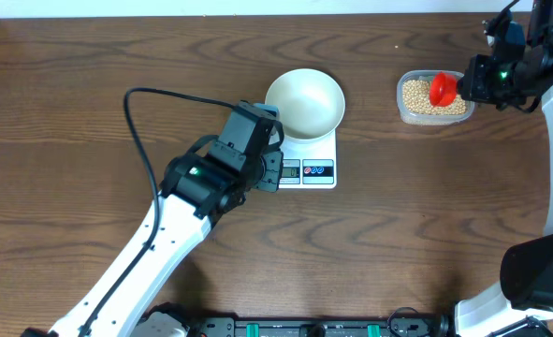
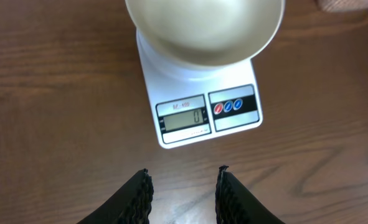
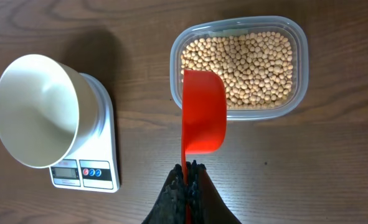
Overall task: Scoop item into bowl and weigh 50g on scale
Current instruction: 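Pull the left gripper back from the scale buttons, then lower the red scoop into the soybeans with the right gripper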
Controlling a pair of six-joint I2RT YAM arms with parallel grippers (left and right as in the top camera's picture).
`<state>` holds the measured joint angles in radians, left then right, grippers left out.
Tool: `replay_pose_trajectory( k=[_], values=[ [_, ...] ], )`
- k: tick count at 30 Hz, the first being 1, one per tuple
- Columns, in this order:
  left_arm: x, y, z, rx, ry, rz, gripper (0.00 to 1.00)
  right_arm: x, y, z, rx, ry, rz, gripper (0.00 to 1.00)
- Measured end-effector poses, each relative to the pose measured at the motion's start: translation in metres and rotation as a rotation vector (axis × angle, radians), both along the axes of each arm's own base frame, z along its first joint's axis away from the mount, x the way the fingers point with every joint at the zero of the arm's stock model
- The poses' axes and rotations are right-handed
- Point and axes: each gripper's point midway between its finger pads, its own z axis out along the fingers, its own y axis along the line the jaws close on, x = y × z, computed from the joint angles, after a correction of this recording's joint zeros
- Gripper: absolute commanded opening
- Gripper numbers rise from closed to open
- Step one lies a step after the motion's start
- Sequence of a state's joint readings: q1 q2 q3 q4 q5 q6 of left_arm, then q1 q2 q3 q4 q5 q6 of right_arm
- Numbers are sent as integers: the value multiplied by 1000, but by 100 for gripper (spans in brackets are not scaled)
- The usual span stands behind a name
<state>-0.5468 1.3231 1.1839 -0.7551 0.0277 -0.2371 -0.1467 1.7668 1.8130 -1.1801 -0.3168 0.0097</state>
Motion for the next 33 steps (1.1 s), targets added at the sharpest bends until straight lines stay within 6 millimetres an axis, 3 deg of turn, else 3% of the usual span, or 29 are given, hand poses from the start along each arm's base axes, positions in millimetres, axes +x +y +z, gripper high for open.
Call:
replay_pose_trajectory(
  k=[3,6,9,12,19,20,22,24,33],
  values=[
    [-2,1,-3,-19,-13,12,36,1,0,-2,-1,-1,0,1],
    [1,-1,-31,-59,-5,66,36,1,0,-2,-1,-3,0,1],
    [8,-6,-40,-97,-38,79,36,2,0,-2,-1,-5,0,1],
    [1,-2,-55,-59,-18,50,34,3,0,-1,-2,-11,0,1],
    [-12,2,-64,3,20,-33,36,3,-1,-1,-2,-13,0,1],
    [-12,2,-65,5,21,-40,41,3,-1,-1,-2,-13,0,1],
    [-12,1,-65,7,20,-49,63,3,-1,-1,-2,-13,0,1],
    [-13,1,-65,10,20,-60,94,3,-1,-1,-2,-13,0,1],
    [-14,0,-65,8,22,-69,95,2,0,-1,-1,-7,0,1]
  ],
)
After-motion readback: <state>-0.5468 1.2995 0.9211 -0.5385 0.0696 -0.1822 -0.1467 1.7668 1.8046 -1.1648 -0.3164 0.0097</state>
